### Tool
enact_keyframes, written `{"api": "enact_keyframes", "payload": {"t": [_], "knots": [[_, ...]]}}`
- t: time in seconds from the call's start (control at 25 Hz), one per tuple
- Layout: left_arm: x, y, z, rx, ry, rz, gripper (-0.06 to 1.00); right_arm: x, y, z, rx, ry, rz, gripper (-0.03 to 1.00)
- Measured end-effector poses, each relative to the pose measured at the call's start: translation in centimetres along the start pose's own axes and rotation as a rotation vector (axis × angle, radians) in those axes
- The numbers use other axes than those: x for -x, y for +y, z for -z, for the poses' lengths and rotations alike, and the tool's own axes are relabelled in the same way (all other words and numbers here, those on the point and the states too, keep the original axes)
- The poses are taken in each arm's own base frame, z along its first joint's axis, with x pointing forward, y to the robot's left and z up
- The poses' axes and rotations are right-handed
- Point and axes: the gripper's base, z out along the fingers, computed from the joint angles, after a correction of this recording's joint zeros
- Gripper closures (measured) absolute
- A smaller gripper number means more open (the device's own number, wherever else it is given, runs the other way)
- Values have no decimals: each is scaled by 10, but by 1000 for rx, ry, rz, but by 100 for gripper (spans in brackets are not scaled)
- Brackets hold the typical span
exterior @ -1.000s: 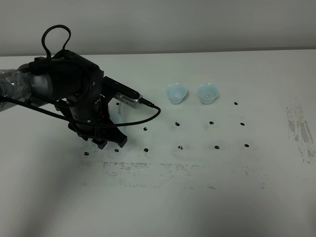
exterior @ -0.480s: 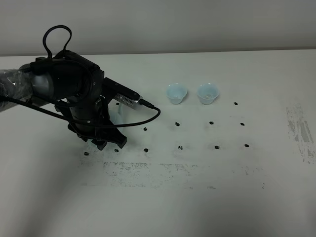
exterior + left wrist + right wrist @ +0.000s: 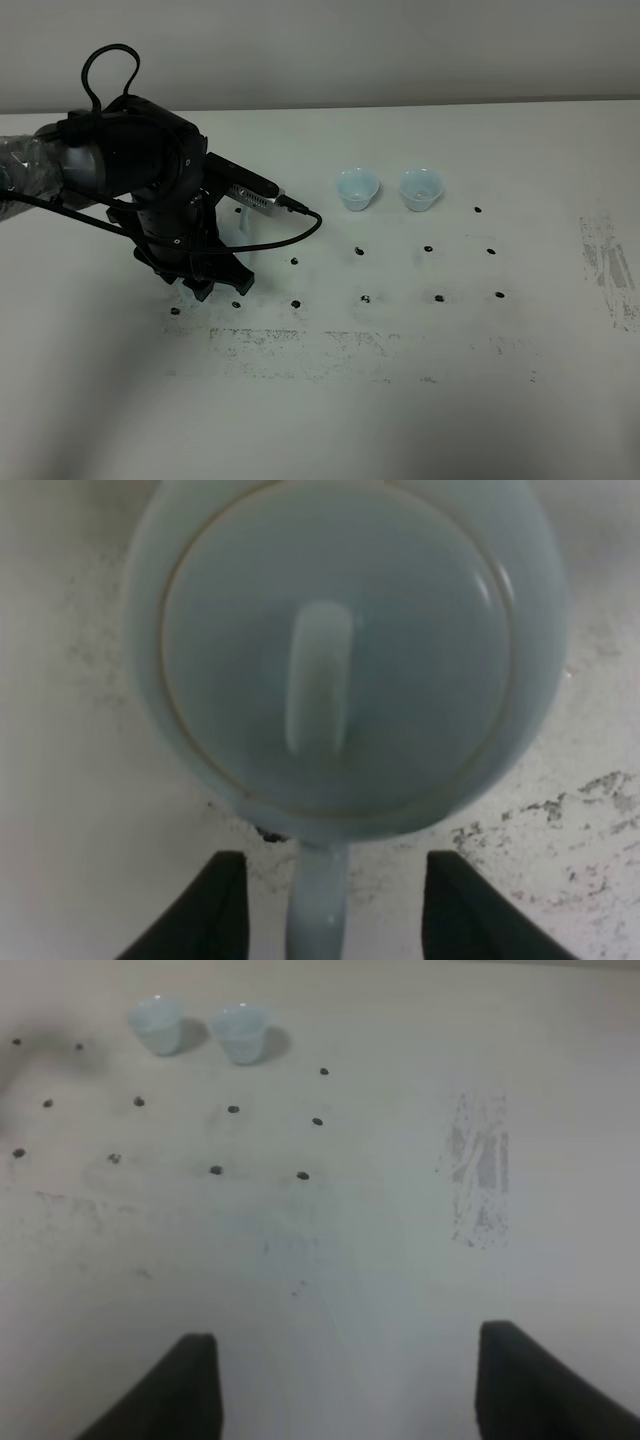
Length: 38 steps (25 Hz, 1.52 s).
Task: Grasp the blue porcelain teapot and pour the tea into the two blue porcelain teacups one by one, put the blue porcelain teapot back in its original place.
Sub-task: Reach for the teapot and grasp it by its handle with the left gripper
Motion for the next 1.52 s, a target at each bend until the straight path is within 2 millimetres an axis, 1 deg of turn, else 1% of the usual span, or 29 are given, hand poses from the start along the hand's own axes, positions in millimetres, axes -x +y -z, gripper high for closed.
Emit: {"api": "enact_keyframes", "payload": {"t": [0.2,0.56,0.92,1.2,1.52], "knots": [[1,-2,-11,-4,30,-4,52,0,0,0,0,0,0,40],[9,1,-2,1,-1,3,52,0,0,0,0,0,0,40],[8,0,-2,-9,9,10,52,0,0,0,0,0,0,40],[7,-1,-8,-17,33,12,52,0,0,0,0,0,0,40],[8,-1,-8,-17,34,12,52,0,0,0,0,0,0,40]]}}
